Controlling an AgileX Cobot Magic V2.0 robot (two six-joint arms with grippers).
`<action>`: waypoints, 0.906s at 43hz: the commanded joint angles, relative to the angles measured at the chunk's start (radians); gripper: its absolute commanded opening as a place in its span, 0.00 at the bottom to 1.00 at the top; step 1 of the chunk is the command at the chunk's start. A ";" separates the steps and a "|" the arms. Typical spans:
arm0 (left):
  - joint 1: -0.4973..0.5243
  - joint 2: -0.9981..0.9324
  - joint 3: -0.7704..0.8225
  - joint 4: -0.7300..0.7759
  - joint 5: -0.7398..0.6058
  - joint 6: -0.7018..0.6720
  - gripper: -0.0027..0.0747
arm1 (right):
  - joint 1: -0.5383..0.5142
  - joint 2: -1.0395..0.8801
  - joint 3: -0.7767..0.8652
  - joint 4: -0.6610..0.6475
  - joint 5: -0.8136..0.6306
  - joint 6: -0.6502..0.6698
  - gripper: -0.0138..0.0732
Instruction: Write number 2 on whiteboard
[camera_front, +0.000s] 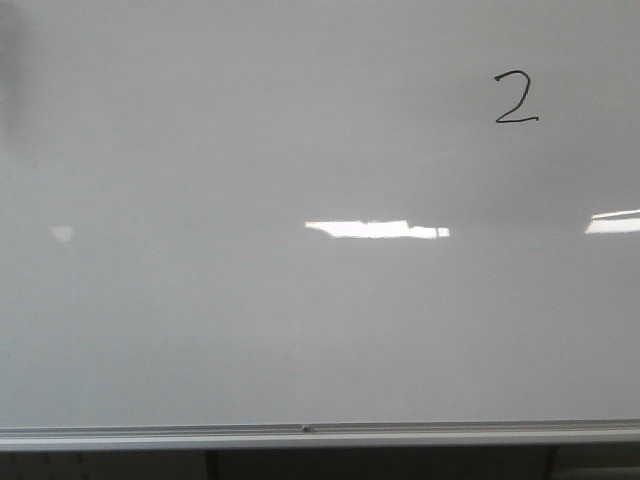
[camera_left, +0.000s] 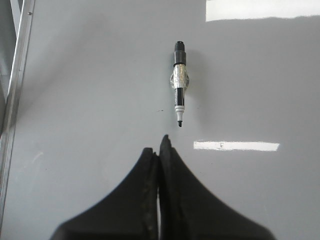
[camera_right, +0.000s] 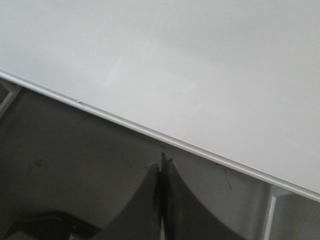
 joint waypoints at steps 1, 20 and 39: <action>0.002 -0.026 0.034 -0.007 -0.083 -0.001 0.01 | -0.086 -0.070 0.022 -0.006 -0.131 0.000 0.08; 0.002 -0.026 0.034 -0.007 -0.083 -0.001 0.01 | -0.353 -0.467 0.401 -0.011 -0.490 0.000 0.08; 0.002 -0.026 0.034 -0.007 -0.083 -0.001 0.01 | -0.358 -0.676 0.692 -0.011 -0.729 0.000 0.08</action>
